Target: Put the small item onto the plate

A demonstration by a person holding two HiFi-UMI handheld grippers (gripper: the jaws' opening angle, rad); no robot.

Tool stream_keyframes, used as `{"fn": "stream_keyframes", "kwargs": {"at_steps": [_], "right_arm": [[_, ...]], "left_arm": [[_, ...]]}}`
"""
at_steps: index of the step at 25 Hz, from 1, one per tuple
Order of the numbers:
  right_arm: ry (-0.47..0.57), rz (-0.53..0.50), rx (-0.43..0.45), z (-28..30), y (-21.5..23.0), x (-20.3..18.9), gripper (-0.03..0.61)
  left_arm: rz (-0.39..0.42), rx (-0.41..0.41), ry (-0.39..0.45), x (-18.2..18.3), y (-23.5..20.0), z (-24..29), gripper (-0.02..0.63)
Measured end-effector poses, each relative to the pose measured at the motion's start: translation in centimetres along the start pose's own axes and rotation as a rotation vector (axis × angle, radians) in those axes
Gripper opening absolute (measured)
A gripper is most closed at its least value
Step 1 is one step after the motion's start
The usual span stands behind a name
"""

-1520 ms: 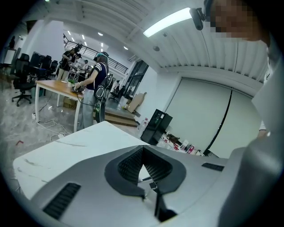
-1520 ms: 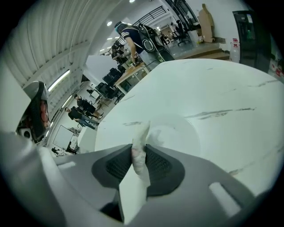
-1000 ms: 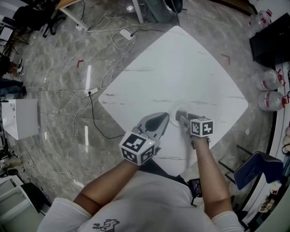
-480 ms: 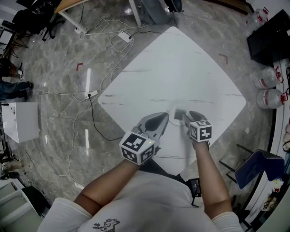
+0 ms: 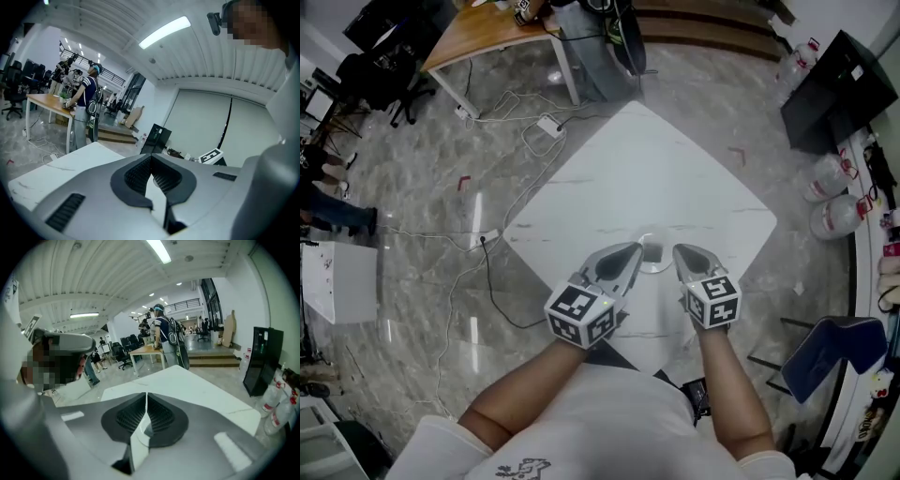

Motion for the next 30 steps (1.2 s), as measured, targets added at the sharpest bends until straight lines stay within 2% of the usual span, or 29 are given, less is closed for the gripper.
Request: {"fn": "stream_keyframes", "kwargs": {"at_steps": [7, 13, 17, 22, 30], "right_arm": [[0.237, -0.087, 0.004, -11.5, -3.8, 4.4, 0.002], [0.442, -0.163, -0.029, -20.9, -6.3, 8.2, 0.003], [0.540, -0.202, -0.059, -25.2, -7.6, 9.6, 0.003], [0.594, -0.234, -0.077, -28.0, -9.0, 10.6, 0.003], [0.603, -0.244, -0.084, -29.4, -9.6, 10.8, 0.002]], "left_arm": [[0.091, -0.015, 0.089, 3.2, 7.3, -3.0, 0.008], [0.155, -0.012, 0.189, 7.8, 13.0, -5.5, 0.007], [0.215, -0.001, 0.245, 9.9, 16.0, -6.8, 0.007], [0.252, 0.002, 0.289, 11.5, 18.1, -8.1, 0.007], [0.274, -0.006, 0.309, 12.0, 19.3, -8.3, 0.008]]}}
Point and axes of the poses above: the fingertips, and each gripper's own axes: z forward along the fingers, y to its right, x out of its top, the point moved 7 cm from there along -z, backward along the fingers, and after that the axes turned 12 degrees about -y, right-handed, at the moved point
